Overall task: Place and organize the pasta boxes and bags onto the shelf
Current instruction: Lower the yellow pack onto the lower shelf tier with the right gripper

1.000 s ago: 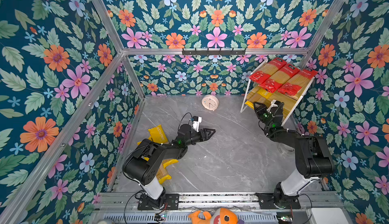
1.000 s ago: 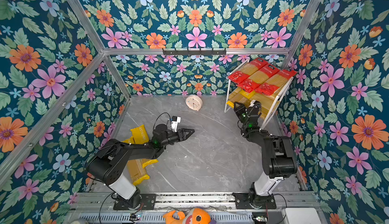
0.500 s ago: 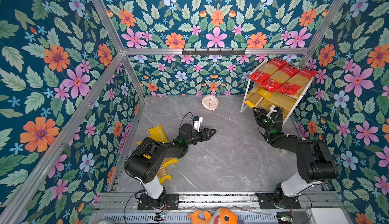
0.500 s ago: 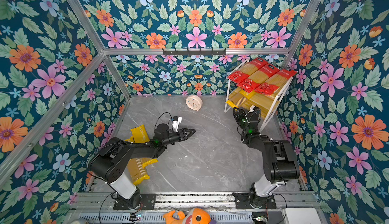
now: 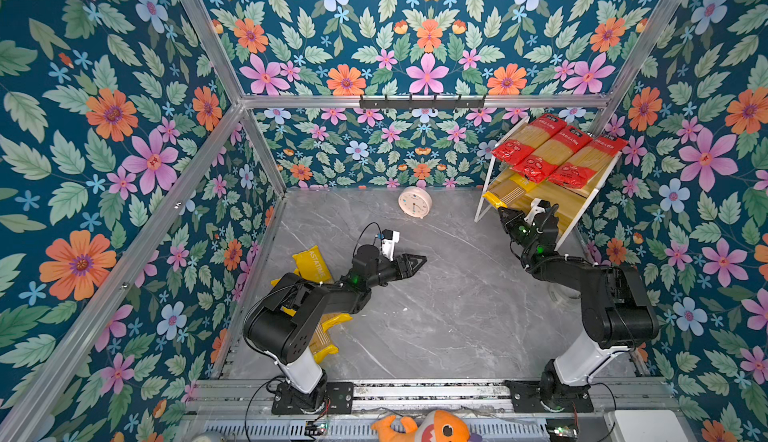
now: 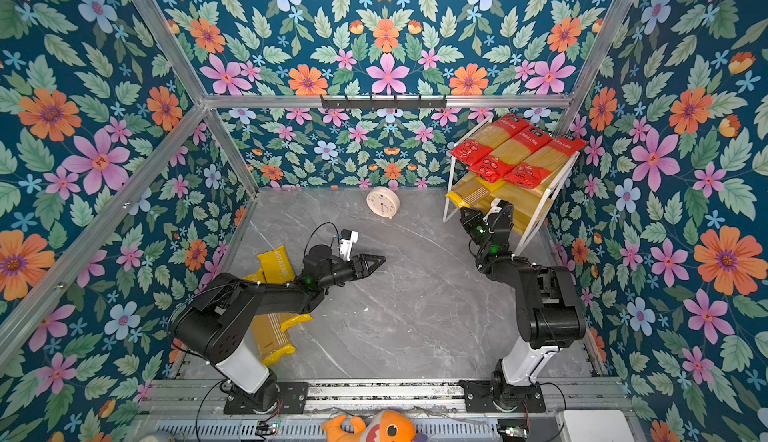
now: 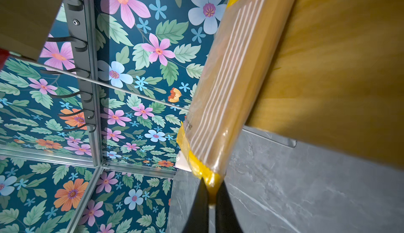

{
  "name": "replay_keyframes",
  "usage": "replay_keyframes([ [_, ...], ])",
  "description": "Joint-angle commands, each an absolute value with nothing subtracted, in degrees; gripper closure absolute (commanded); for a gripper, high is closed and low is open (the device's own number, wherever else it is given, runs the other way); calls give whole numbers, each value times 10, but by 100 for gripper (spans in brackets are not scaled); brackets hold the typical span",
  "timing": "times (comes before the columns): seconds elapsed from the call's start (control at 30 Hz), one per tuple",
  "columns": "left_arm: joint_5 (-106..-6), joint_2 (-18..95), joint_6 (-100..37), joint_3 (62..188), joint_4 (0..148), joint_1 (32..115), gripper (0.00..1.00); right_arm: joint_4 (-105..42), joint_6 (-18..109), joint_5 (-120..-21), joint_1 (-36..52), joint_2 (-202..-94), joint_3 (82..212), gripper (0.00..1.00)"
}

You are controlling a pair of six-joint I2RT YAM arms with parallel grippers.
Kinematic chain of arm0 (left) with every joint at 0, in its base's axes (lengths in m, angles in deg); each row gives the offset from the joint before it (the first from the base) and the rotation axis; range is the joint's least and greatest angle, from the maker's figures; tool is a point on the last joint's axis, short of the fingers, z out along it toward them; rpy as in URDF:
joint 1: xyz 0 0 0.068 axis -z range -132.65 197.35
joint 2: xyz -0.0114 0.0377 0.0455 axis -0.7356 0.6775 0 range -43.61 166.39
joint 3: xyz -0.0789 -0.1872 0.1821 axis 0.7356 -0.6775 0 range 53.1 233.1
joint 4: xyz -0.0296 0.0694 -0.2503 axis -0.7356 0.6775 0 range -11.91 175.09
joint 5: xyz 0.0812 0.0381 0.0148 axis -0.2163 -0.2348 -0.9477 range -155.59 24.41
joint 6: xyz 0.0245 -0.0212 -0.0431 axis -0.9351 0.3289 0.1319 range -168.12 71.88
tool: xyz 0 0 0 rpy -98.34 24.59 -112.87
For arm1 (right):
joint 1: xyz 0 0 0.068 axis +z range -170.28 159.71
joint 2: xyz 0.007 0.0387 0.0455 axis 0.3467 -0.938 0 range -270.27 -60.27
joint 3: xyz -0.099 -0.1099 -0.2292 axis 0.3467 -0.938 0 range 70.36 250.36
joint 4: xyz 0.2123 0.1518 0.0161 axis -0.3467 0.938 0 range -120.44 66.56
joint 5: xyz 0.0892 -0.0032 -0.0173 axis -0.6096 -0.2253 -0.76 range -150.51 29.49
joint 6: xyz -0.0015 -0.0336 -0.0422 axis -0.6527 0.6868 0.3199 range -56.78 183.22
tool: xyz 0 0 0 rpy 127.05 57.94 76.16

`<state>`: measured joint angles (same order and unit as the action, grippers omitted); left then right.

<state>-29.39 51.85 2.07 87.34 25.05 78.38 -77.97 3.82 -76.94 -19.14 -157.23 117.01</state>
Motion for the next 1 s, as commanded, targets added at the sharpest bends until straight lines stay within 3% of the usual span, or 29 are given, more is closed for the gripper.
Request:
replay_keyframes([
  [0.0, -296, 513, 7, 872, 244, 784, 40, -771, 36, -783, -192, -1571, 1165, 76],
  [0.07, -296, 514, 7, 873, 245, 784, 40, -789, 16, -774, -192, -1575, 1157, 59],
  [0.23, -299, 508, 1, 875, 254, 784, 40, -807, -5, -758, -192, -1588, 1168, 49],
  [0.87, -305, 507, -9, 875, 265, 785, 40, -832, -50, -749, -192, -1627, 1220, 47],
  [0.97, -303, 508, -9, 876, 265, 785, 40, -828, -53, -759, -192, -1638, 1236, 52],
])
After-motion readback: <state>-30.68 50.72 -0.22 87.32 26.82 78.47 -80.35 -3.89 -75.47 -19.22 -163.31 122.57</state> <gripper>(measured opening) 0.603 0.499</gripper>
